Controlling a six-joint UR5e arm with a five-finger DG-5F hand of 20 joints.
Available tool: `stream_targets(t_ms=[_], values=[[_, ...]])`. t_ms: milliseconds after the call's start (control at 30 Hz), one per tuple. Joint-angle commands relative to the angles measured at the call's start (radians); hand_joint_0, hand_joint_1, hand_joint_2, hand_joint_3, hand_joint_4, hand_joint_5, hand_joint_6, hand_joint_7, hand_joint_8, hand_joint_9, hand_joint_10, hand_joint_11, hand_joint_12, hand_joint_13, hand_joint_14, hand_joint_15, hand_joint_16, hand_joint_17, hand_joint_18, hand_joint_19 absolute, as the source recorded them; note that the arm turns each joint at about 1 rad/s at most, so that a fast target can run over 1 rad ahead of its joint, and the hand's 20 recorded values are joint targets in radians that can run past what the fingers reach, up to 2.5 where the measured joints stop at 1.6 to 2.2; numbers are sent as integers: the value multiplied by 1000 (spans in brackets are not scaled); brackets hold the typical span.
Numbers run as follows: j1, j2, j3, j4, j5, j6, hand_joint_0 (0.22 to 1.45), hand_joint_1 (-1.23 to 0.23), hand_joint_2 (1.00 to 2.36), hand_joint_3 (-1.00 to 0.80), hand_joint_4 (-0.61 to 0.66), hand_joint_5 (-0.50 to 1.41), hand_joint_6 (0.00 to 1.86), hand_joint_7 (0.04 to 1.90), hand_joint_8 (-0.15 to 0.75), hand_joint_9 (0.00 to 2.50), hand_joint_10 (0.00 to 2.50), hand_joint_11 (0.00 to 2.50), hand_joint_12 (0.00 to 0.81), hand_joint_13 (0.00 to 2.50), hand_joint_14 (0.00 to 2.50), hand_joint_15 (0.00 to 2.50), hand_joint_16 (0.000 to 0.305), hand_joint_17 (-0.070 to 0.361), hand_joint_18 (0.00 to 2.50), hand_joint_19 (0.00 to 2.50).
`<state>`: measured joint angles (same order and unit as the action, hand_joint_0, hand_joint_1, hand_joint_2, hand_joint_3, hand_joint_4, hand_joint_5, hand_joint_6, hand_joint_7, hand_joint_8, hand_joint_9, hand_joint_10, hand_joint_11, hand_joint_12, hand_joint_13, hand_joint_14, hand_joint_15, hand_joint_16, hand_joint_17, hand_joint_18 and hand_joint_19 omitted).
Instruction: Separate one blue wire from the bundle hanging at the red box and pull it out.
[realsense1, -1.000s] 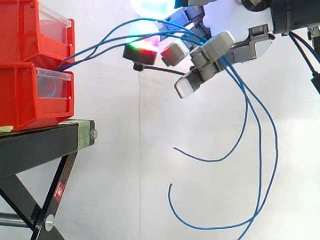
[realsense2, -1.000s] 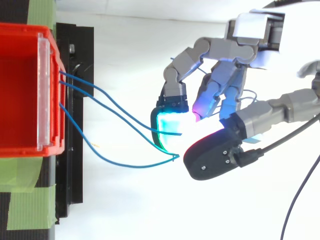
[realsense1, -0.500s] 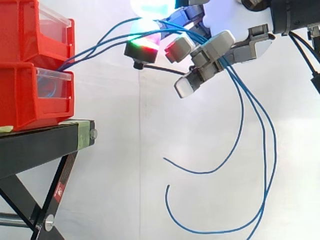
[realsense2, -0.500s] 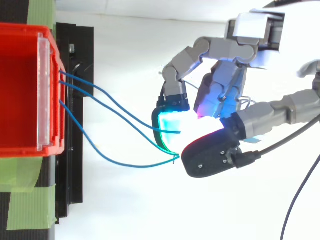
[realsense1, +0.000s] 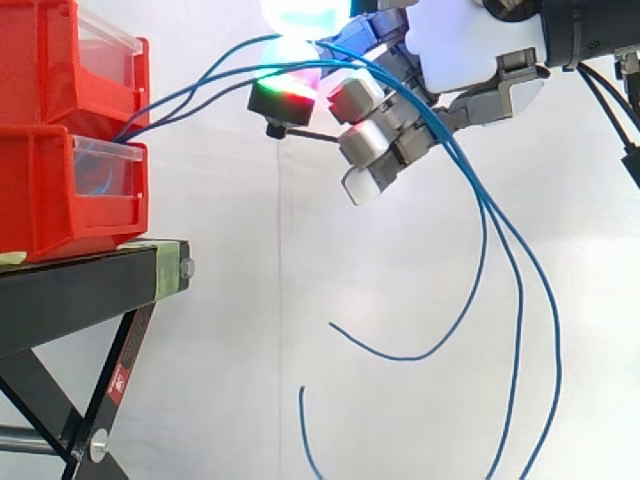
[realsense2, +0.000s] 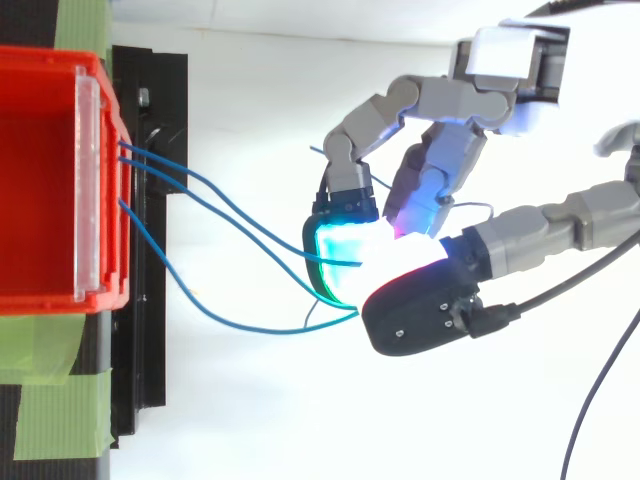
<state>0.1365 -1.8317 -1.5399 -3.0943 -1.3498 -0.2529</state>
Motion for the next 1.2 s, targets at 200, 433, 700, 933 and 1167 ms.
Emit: stream_targets(t_ms=[200, 433, 700, 933, 1167], values=[[0, 0, 0, 0, -2, -3, 595, -848, 1019, -41, -39, -93, 850, 1188, 355, 881, 15, 607, 470, 393, 10, 357, 63, 141, 675, 407], [2, 0, 0, 0, 0, -3, 588, -858, 1016, -49, -57, -92, 847, 1167, 325, 661, 9, 329, 429, 176, 5, 218, 61, 138, 433, 238], [2, 0, 0, 0, 1, -5, 587, -859, 1016, -51, -52, -92, 842, 1178, 325, 648, 8, 309, 423, 160, 5, 212, 61, 138, 398, 227], [2, 0, 0, -14, 1, -5, 587, -862, 1016, -48, -54, -92, 841, 1185, 331, 673, 9, 328, 431, 186, 6, 219, 62, 140, 429, 240], [11, 0, 0, -138, -2, 1, 588, -863, 1016, -43, -57, -92, 842, 1185, 333, 683, 11, 340, 435, 200, 7, 220, 63, 141, 448, 243]])
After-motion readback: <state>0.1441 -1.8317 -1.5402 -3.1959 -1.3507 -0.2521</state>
